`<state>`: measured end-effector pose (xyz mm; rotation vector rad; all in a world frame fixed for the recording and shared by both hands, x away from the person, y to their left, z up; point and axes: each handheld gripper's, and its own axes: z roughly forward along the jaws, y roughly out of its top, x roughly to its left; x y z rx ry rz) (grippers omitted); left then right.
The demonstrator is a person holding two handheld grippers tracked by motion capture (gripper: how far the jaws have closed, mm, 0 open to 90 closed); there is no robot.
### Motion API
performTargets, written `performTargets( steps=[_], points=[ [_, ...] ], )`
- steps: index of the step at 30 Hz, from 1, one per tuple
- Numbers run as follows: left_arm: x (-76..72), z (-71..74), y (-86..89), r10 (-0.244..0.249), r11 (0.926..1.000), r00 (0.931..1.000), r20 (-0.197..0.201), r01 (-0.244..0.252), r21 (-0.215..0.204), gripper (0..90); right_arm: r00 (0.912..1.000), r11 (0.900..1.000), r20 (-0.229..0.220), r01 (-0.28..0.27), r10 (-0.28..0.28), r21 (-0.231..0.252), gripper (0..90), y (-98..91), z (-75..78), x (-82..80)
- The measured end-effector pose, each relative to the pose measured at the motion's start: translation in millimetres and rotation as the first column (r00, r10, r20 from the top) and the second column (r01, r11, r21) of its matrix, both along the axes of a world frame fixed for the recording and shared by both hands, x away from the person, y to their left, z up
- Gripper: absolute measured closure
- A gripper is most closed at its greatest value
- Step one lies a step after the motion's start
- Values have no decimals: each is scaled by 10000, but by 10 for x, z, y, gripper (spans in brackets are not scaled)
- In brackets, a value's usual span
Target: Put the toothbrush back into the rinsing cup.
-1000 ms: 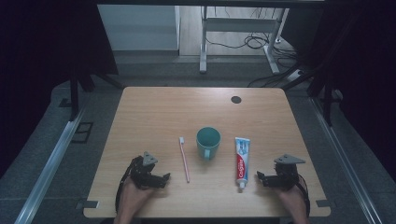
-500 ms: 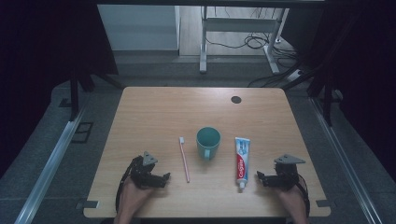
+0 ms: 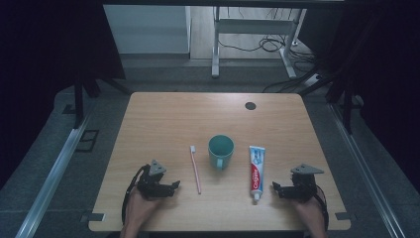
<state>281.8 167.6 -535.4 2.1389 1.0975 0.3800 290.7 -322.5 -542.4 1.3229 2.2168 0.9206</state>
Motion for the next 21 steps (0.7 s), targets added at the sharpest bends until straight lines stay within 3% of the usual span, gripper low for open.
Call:
performTargets(
  steps=[2,9,21],
  points=[
    [-1,16,-8,-37,10000,10000,4,37,-56,235,10000,10000,-1,7,-7,2,31,1,0,0],
    [10,80,-24,-351,9987,9994,62,353,-363,426,10000,10000,12,38,-38,-5,31,4,0,4],
    [60,126,-140,-591,9980,9978,-297,584,-254,699,10000,10000,16,70,-70,5,31,9,-1,9]
  ],
)
